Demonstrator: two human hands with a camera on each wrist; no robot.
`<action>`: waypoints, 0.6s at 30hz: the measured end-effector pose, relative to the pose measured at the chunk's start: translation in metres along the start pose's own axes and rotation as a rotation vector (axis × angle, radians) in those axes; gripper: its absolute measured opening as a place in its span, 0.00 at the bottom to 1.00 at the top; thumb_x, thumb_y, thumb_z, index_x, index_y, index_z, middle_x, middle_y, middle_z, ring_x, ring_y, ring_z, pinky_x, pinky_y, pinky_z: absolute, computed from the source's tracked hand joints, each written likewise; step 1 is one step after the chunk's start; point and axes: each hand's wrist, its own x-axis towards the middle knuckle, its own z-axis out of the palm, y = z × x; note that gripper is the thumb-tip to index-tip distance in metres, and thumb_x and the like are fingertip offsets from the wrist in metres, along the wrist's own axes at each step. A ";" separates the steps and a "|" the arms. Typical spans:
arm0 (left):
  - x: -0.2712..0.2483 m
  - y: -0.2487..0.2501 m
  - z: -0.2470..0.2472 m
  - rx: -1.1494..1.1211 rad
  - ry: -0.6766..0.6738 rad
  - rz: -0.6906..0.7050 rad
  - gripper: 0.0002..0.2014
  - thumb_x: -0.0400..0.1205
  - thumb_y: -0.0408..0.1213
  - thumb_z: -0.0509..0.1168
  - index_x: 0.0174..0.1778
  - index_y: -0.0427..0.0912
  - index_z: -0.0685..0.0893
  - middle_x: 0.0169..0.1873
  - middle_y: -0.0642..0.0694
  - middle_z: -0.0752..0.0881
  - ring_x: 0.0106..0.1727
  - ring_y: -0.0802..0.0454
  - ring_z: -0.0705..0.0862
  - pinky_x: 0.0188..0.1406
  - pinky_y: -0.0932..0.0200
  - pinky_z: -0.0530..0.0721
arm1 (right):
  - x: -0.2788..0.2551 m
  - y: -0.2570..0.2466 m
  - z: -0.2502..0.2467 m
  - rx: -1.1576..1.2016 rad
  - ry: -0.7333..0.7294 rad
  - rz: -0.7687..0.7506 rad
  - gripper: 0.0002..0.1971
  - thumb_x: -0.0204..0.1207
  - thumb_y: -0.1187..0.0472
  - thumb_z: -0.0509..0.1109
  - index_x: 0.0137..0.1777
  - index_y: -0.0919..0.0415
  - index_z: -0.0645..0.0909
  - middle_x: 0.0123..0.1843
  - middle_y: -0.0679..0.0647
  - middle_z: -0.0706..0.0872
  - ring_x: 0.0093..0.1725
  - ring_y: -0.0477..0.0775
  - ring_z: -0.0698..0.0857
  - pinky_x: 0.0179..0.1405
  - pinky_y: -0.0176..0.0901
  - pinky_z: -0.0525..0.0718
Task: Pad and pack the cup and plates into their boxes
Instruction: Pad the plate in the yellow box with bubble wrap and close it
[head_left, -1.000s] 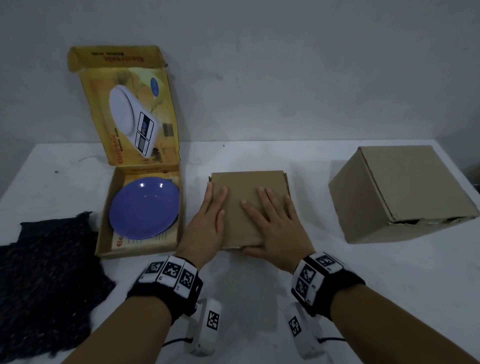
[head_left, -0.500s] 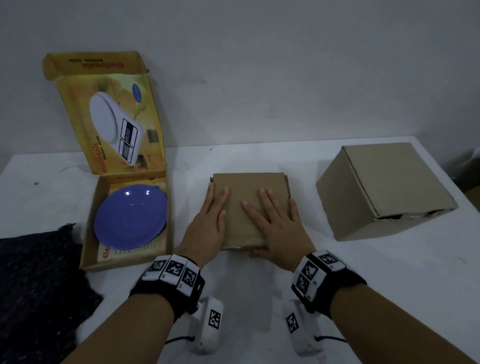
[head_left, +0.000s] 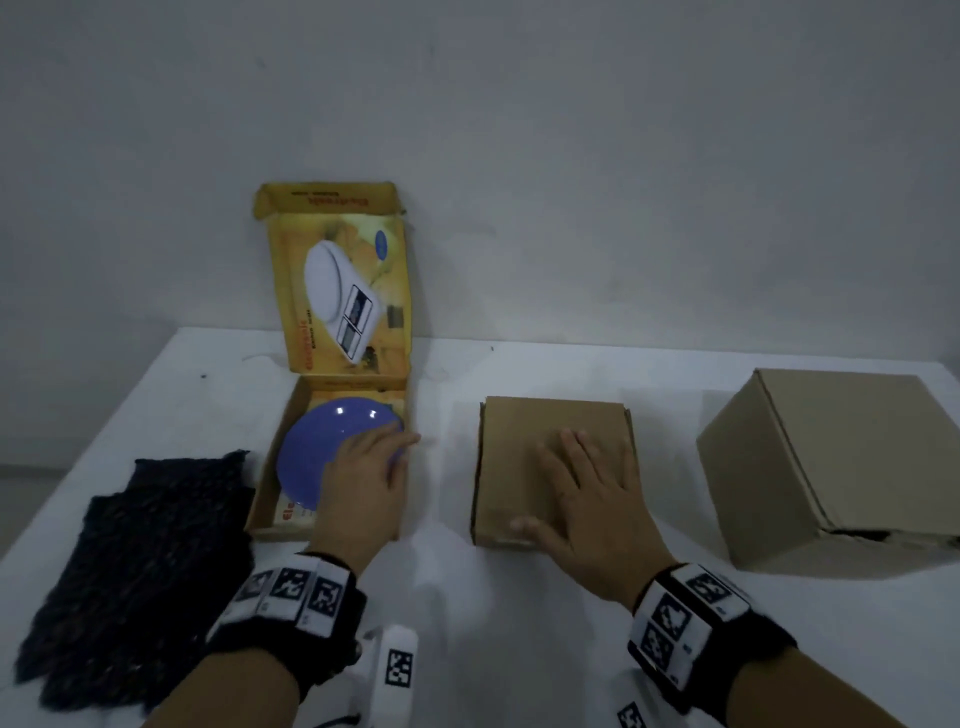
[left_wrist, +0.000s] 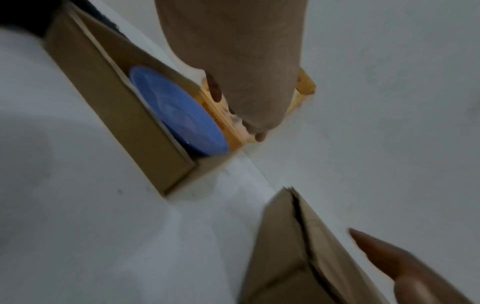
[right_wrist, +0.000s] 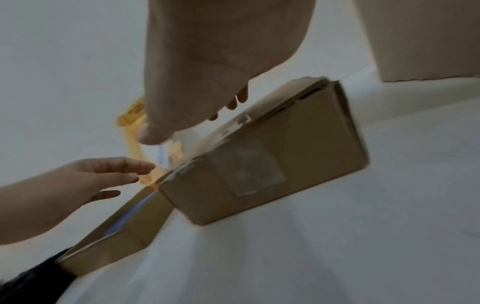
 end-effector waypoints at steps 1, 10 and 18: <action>0.000 -0.017 -0.009 0.042 0.019 -0.048 0.15 0.80 0.34 0.63 0.61 0.47 0.85 0.65 0.41 0.83 0.66 0.37 0.79 0.65 0.42 0.75 | 0.004 -0.011 -0.001 -0.047 0.040 -0.043 0.39 0.78 0.30 0.40 0.79 0.55 0.64 0.80 0.62 0.67 0.80 0.64 0.65 0.76 0.67 0.44; -0.008 -0.100 -0.052 -0.013 -0.234 -0.246 0.26 0.81 0.28 0.61 0.77 0.36 0.68 0.81 0.38 0.60 0.80 0.39 0.63 0.78 0.48 0.64 | 0.034 -0.136 0.033 -0.040 -0.074 -0.223 0.25 0.72 0.45 0.55 0.66 0.51 0.79 0.66 0.51 0.85 0.65 0.52 0.84 0.59 0.59 0.83; -0.015 -0.127 -0.068 -0.199 -0.256 -0.125 0.23 0.83 0.28 0.59 0.76 0.39 0.70 0.78 0.43 0.67 0.78 0.45 0.67 0.76 0.57 0.64 | 0.042 -0.172 0.045 -0.188 -0.024 -0.059 0.23 0.73 0.44 0.55 0.46 0.53 0.89 0.57 0.54 0.89 0.56 0.54 0.88 0.64 0.56 0.80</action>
